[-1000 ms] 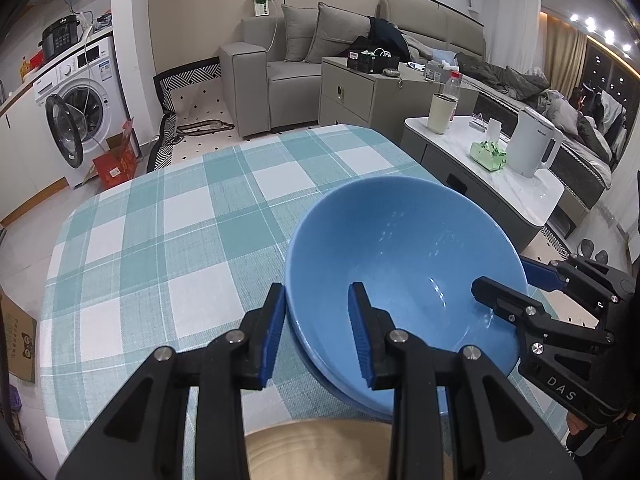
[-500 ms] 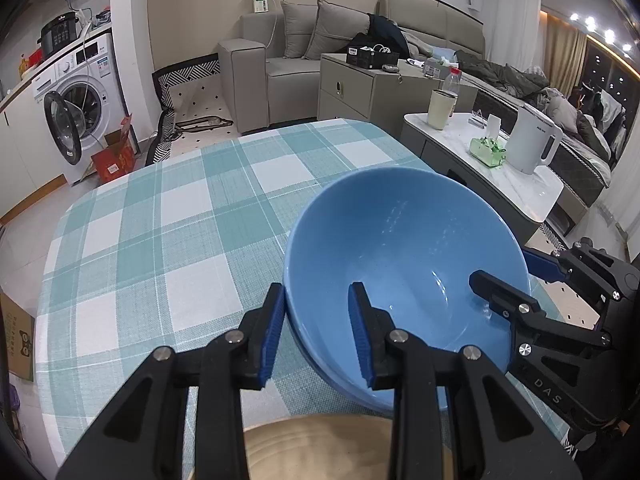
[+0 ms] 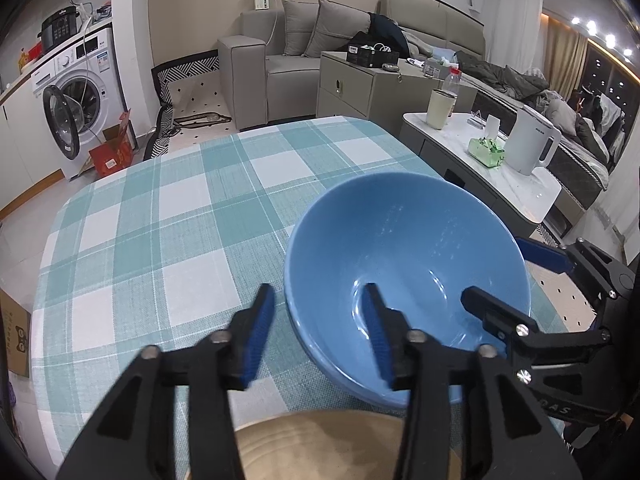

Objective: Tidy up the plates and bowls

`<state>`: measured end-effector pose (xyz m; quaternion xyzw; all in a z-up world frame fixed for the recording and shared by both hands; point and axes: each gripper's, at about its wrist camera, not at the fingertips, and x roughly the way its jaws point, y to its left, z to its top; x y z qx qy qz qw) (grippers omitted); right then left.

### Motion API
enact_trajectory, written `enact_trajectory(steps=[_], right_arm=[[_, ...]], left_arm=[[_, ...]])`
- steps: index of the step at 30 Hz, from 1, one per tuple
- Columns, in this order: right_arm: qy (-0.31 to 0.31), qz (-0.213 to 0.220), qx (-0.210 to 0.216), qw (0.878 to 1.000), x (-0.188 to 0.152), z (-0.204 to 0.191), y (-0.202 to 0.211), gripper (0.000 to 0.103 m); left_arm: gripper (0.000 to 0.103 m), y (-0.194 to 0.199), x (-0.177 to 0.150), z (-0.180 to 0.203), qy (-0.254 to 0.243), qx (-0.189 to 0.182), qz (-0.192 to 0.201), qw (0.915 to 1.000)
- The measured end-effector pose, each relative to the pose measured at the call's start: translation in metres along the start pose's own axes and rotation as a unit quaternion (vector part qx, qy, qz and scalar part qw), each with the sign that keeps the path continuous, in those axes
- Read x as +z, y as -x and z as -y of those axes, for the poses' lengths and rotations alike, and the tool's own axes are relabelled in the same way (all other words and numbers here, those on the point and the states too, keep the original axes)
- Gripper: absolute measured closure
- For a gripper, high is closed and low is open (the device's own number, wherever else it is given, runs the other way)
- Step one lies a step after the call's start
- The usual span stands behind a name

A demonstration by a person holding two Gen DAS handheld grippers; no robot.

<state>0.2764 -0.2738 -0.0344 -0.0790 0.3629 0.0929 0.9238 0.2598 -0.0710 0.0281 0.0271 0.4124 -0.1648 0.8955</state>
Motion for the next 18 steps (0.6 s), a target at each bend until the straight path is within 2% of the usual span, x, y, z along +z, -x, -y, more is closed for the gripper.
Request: enact_trajectory(steps=[1,5,8,14,18], right_arm=[[-0.007,0.004,0.004,1.0,-0.001,0.003,0.001,0.022],[-0.03,0.008,0.017,0.999,-0.003,0.014,0.005,0.016],[-0.042,0.008,0.022,0.999,-0.005,0.02,0.005,0.008],[-0.066,0.009,0.052,0.996,-0.01,0.032,0.005,0.001],[-0.071,0.007,0.066,0.995,-0.014,0.037,0.004,0.001]], left_arm=[[0.048,0.0,0.0,0.0,0.001,0.0,0.001,1.0],[0.047,-0.001,-0.001,-0.004,0.009,-0.005,-0.005,0.9999],[0.046,-0.001,-0.002,-0.006,0.014,-0.004,-0.007,0.9999],[0.045,-0.003,-0.003,-0.004,0.012,0.004,-0.01,0.9999],[0.042,-0.004,-0.004,-0.004,0.011,0.009,-0.011,0.9998]])
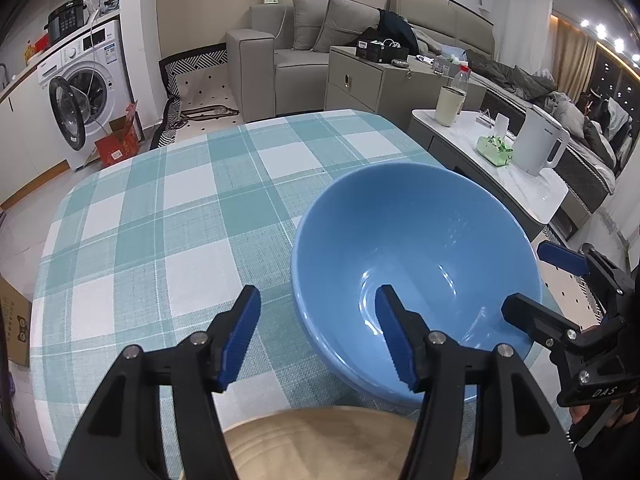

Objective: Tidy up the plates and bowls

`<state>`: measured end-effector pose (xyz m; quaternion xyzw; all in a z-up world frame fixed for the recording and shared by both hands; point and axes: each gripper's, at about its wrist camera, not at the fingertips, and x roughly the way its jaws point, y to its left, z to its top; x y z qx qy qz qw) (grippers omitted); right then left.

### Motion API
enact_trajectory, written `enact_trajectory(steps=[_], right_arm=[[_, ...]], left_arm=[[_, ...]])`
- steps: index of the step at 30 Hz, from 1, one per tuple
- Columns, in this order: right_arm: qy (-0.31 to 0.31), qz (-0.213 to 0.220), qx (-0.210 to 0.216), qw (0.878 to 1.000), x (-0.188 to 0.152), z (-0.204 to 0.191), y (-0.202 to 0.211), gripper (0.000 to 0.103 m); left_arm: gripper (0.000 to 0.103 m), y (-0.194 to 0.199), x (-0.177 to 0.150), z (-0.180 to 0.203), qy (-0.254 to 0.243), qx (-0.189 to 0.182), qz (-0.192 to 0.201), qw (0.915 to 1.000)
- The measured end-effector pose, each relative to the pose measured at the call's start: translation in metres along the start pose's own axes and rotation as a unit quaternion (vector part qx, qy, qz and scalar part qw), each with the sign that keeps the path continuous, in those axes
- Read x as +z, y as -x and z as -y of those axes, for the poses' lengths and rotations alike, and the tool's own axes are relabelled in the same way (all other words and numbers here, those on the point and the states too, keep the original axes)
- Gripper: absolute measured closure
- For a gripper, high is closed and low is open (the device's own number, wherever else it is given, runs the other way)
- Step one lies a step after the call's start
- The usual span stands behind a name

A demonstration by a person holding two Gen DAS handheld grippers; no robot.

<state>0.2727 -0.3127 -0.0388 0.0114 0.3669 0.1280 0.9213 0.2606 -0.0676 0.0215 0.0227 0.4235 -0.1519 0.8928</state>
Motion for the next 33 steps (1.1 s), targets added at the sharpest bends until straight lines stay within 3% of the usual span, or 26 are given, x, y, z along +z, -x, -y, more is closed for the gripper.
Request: enact_trajectory(steps=[2,4,6,15,33], right_arm=[[-0.003,-0.001,0.01,1.0,-0.001,0.002,0.0,0.001],[-0.008,-0.002,0.016,1.0,-0.002,0.003,-0.001,0.001],[-0.01,-0.002,0.021,1.0,-0.002,0.005,-0.002,0.001],[-0.031,0.003,0.046,0.998,-0.006,0.009,-0.004,0.001],[-0.042,0.008,0.082,0.996,-0.011,0.006,-0.008,0.0]], left_arm=[[0.039,-0.001,-0.001,0.0,0.002,0.0,-0.002,1.0],[0.013,-0.001,-0.001,-0.001,0.006,0.004,0.001,1.0],[0.008,0.003,-0.002,-0.002,0.01,0.011,0.015,0.9998],[0.0,0.005,-0.004,-0.007,0.023,0.002,0.022,0.9995],[0.0,0.0,-0.009,-0.007,0.016,-0.003,0.016,0.9997]])
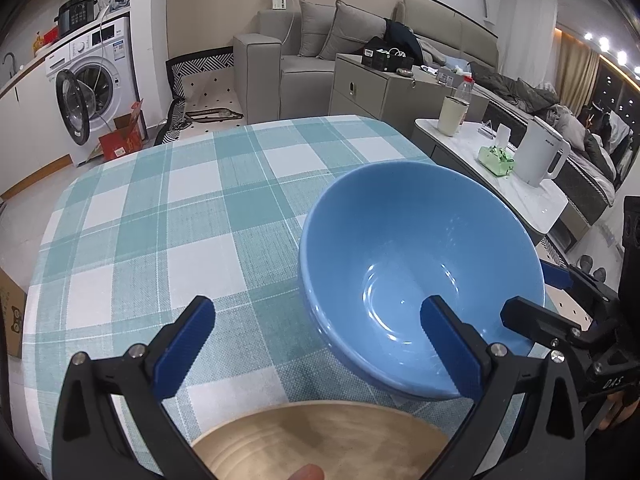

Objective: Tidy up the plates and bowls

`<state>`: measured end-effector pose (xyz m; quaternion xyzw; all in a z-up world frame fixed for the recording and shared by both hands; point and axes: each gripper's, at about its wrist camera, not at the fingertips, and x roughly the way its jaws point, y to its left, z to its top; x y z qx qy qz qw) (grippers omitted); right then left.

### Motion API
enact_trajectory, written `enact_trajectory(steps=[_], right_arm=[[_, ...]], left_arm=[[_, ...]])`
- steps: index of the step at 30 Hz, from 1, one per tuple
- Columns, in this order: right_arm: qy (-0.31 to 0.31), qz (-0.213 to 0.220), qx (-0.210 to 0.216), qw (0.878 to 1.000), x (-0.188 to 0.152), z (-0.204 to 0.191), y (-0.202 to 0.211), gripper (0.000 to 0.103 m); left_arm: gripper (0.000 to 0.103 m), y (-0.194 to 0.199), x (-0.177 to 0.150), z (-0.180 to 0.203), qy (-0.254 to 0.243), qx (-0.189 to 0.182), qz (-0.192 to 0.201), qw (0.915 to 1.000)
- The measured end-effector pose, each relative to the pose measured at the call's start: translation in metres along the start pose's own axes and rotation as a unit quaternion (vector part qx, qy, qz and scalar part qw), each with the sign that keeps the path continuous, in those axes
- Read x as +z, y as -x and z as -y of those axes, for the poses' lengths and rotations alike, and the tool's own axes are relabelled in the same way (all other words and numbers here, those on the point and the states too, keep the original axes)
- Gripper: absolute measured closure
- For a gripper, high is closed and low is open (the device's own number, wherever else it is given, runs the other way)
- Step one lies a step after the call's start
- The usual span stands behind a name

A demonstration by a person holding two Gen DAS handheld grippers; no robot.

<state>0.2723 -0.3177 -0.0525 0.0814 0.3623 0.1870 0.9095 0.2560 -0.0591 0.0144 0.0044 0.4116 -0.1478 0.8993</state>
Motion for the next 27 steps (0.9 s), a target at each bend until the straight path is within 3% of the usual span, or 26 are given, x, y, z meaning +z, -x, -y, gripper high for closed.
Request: enact_trajectory(steps=[18,23,27], right_arm=[[-0.051,-0.018,0.037,0.998,0.001,0.012,-0.015,0.001],[-0.062,-0.021,0.057,0.996,0.001,0.013,-0.02,0.013],[-0.068,-0.013,0.063,0.996,0.001,0.012,-0.02,0.021]], left_arm=[[0.0,-0.013,-0.003,-0.018,0.065,-0.047,-0.03,0.9963],[0.002,-0.012,-0.001,-0.016,0.066,-0.057,-0.019,0.996],[0.016,-0.013,0.001,-0.017,0.077,-0.055,-0.014,0.9954]])
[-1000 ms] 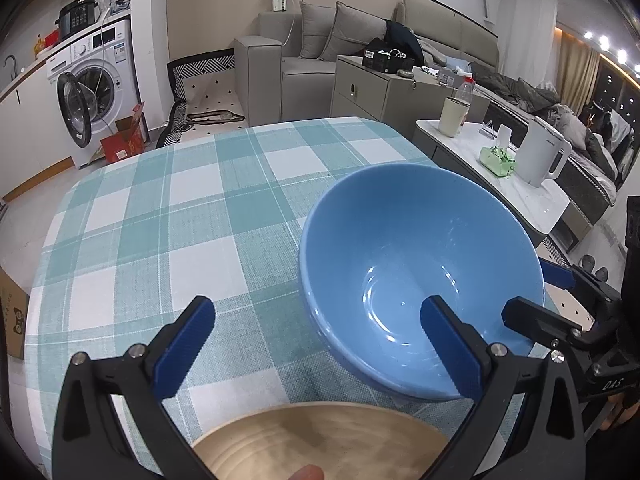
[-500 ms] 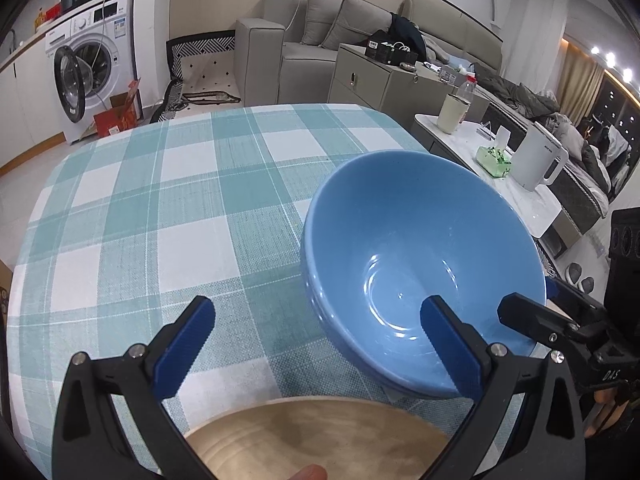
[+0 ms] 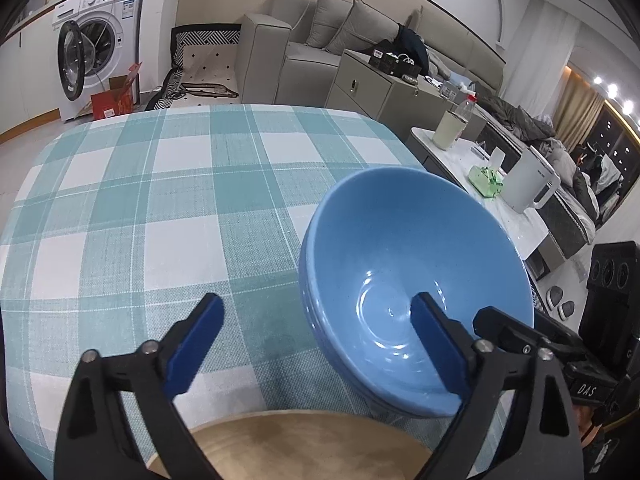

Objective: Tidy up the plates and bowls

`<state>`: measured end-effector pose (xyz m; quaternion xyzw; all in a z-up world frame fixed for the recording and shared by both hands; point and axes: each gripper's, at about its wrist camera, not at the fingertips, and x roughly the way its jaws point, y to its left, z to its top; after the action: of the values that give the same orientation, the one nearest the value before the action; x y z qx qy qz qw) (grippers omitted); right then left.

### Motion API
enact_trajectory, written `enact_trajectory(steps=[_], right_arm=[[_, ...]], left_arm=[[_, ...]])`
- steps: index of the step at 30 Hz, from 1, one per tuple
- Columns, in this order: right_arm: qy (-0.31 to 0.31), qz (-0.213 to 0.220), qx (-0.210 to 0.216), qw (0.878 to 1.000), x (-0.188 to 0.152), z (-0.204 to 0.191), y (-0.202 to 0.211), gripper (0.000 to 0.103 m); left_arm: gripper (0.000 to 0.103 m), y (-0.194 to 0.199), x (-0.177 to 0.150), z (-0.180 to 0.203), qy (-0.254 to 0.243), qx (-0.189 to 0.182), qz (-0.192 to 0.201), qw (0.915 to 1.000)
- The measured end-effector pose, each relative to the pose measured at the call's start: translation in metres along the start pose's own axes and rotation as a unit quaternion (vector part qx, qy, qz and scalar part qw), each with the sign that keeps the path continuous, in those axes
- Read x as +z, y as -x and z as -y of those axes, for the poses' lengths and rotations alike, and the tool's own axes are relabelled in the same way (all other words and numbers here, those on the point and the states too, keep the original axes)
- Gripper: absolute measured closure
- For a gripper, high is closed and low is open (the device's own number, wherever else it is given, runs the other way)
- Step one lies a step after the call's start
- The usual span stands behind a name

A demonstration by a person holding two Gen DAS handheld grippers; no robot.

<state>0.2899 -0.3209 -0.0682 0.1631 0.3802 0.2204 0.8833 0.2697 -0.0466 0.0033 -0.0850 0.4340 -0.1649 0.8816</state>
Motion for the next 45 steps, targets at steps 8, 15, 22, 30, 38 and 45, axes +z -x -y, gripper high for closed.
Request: enact_trajectory(steps=[8,15,22,30,38,45], right_arm=[[-0.001,0.01,0.009,1.0,0.0,-0.002,0.003,0.033],[0.003,0.014,0.001,1.0,0.0,-0.004,0.004,0.035],[0.003,0.018,-0.008,1.0,0.0,-0.004,0.005,0.038],[0.006,0.019,-0.012,1.0,-0.001,-0.004,0.007,0.04],[0.009,0.019,-0.012,1.0,-0.001,-0.005,0.007,0.04],[0.011,0.022,-0.01,1.0,-0.002,-0.008,0.009,0.04]], left_arm=[[0.05,-0.007,-0.002,0.006,-0.008,0.001,-0.014,0.9999],[0.059,-0.007,-0.003,0.02,-0.032,0.004,-0.019,0.9993],[0.061,-0.005,-0.003,0.021,-0.033,0.009,-0.02,0.9992],[0.062,-0.004,-0.005,0.024,-0.041,0.016,-0.017,0.9989],[0.062,0.001,-0.004,0.027,-0.049,0.025,-0.008,0.9985],[0.062,0.004,-0.003,0.028,-0.052,0.028,-0.004,0.9983]])
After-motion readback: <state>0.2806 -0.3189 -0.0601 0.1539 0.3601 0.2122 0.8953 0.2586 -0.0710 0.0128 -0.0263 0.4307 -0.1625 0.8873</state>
